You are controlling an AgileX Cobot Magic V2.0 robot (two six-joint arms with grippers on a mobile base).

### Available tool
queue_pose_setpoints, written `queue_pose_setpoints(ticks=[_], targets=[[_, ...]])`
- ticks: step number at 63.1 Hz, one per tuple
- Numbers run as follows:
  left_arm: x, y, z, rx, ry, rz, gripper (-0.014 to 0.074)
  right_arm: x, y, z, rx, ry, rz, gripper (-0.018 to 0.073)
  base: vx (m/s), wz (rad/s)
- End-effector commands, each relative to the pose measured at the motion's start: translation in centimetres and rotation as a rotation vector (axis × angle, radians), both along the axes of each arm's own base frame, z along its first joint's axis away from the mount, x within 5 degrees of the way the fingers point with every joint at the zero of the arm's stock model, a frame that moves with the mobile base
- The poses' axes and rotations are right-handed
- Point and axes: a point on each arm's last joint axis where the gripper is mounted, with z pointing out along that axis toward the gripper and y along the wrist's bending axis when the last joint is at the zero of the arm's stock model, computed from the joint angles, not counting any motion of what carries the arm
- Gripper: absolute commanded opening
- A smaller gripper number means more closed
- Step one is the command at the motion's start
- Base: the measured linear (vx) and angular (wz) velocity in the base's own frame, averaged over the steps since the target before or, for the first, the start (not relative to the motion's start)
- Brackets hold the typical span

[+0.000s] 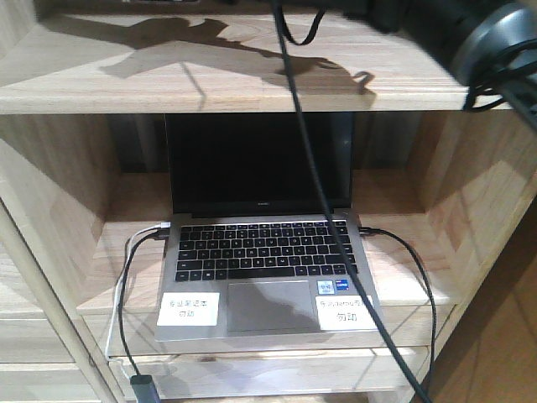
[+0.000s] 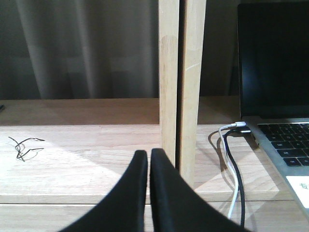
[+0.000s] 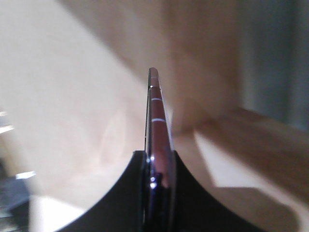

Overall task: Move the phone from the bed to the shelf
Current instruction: 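Lower the phone onto the upper shelf and open the right gripper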

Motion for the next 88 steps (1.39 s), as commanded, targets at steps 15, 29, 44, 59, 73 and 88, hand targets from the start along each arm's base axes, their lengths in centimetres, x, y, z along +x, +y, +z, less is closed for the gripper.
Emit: queue_pose_setpoints(ticks=[15,29,44,59,73,88], targets=[[0.0,0.0,0.4,-0.005,-0.071,0.003,0.0001,0.3,-0.2,1.3,0.083,-0.018,-0.035,-0.0002,0.00,0.00],[0.0,0.0,0.4,-0.005,-0.071,0.003,0.0001,1.1,0.0,0.1,0.075,0.001,-0.050,0.0013,0.00,0.00],[0.0,0.0,0.4,-0.005,-0.071,0.003,0.0001,1.2,0.0,0.2,0.075,-0.002,-0.054,0.0117,0.00,0.00],[0.0,0.0,0.4,-0.005,-0.071,0.003,0.0001,1.3,-0.1,0.2,0.078,-0.011,-0.071,0.0358,0.00,0.00],[0.0,0.0,0.4,-0.005,-0.071,0.003,0.0001,1.6,-0.6,0.8,0.100,-0.033,-0.140,0.0639,0.00,0.00],[0.0,0.0,0.4,-0.005,-0.071,0.003,0.0001,1.3,-0.9,1.5,0.065,-0.082,-0.166,0.0694,0.00,0.00]])
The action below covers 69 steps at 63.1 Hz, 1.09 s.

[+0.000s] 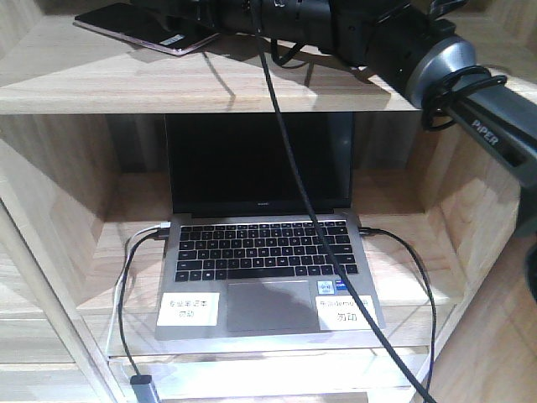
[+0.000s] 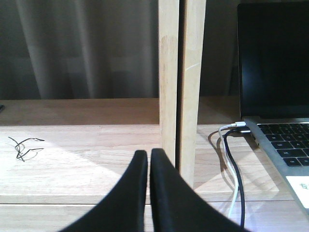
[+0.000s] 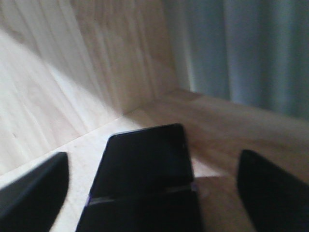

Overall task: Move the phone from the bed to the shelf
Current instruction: 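Lower the phone onto the upper shelf and open the right gripper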

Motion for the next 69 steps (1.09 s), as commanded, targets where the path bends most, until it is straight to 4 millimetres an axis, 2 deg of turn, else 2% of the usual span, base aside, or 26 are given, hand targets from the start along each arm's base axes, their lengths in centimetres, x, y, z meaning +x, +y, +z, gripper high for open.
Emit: queue_pose_setpoints(ticks=[1,18,26,35,47,69], targets=[[0.0,0.0,0.4,-0.005,-0.071,0.003,0.0001,-2.1,-1.5,5.1,0.060,-0.115,-0.035,0.0693,0.00,0.00],[0.0,0.0,0.4,-0.005,-0.071,0.003,0.0001,-2.7,-1.8,6.0,0.052,-0.139,-0.029,0.0629,0.00,0.00],[0.0,0.0,0.4,-0.005,-0.071,0.003,0.0001,-3.5,-2.1,6.9,0.054,-0.159,-0.021,0.0552,0.00,0.00],[0.0,0.0,0.4,-0.005,-0.071,0.003,0.0001,-4.6,-2.4,8.1,0.041,-0.190,-0.004,0.0379,0.00,0.00],[0.0,0.0,0.4,-0.005,-0.071,0.003,0.0001,-5.7,-3.1,9.3,0.001,-0.202,-0.019,-0.0008,0.00,0.00],[0.0,0.0,0.4,-0.005,-0.071,0.003,0.0001,-6.9,-4.1,9.8,-0.015,-0.061,-0.061,-0.0005,0.00,0.00]])
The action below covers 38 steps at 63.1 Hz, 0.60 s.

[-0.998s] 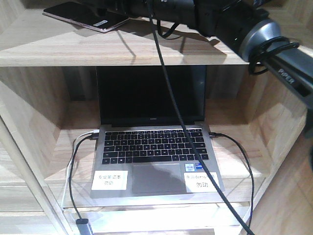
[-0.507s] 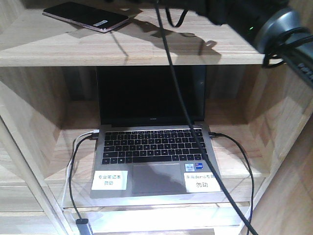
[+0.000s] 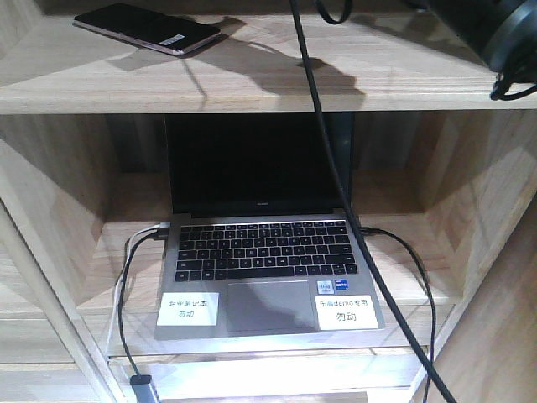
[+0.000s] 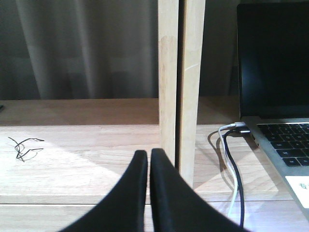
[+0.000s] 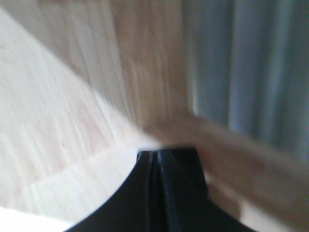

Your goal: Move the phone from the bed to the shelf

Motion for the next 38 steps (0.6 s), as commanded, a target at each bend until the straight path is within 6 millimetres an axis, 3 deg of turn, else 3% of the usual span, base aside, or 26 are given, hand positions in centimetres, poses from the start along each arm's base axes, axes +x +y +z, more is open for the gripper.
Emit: queue_pose_setpoints(ticks=[1,14,27,38], targets=[[0.0,0.0,0.4,-0.005,-0.071,0.003,0.0001,-2.3,-1.7,3.8,0.061,-0.058,-0.043,-0.0005,0.00,0.00],[0.0,0.0,0.4,-0.005,-0.071,0.003,0.0001,-4.2,-3.4,3.0,0.038,-0.077,-0.133,-0.0005,0.00,0.00],[0.0,0.0,0.4,-0.005,-0.071,0.003,0.0001,-8.1,-6.7,2.8,0.026,-0.187,-0.265,-0.0005,0.00,0.00],[0.0,0.0,0.4,-0.005,-0.071,0.003,0.0001,-12.2,-9.1,1.1,0.016,-0.172,-0.304,-0.0005,0.00,0.00]])
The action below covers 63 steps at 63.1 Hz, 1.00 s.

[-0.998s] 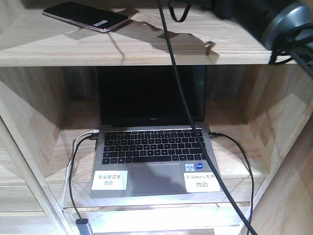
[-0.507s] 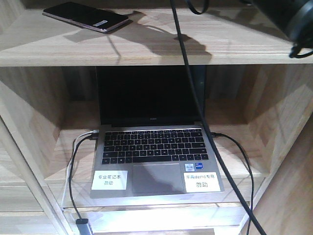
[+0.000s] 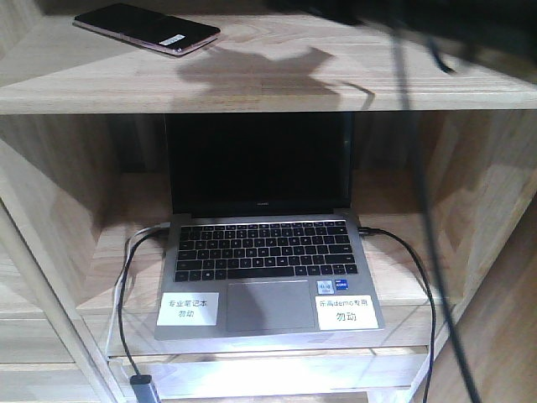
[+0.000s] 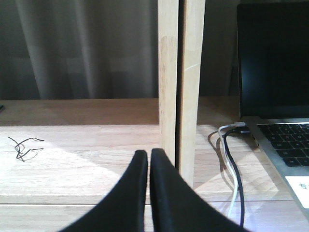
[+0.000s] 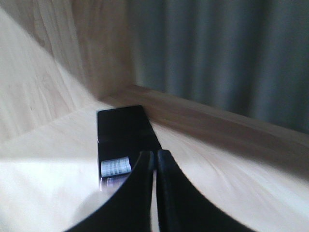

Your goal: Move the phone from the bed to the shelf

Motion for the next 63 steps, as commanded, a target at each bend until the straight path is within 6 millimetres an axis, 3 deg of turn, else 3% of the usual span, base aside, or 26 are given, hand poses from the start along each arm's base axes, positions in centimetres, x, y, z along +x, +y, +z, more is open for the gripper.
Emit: queue_pose_setpoints(ticks=[1,21,41,51,63], targets=[[0.0,0.0,0.4,-0.005,-0.071,0.003,0.0001,-3.1,-2.2,1.6,0.055,-0.086,-0.062,-0.0005,0.00,0.00],[0.0,0.0,0.4,-0.005,-0.071,0.003,0.0001,-11.3,-7.2,-2.1,0.071,-0.139,-0.150,-0.0005,0.00,0.00],[0.0,0.0,0.4,-0.005,-0.071,0.003,0.0001,-18.7,-11.1,-7.7,0.103,-0.186,-0.174,-0.0005,0.00,0.00],[0.0,0.0,0.4,-0.005,-0.071,0.003,0.0001,-21.8,-12.6,-10.0,0.135,-0.238,-0.173,-0.0005,0.00,0.00],[0.0,0.0,0.4,-0.005,-0.071,0.003,0.0001,-24.1,-13.7,-12.4,0.167,-0.289,-0.172,-0.0005,0.00,0.00]])
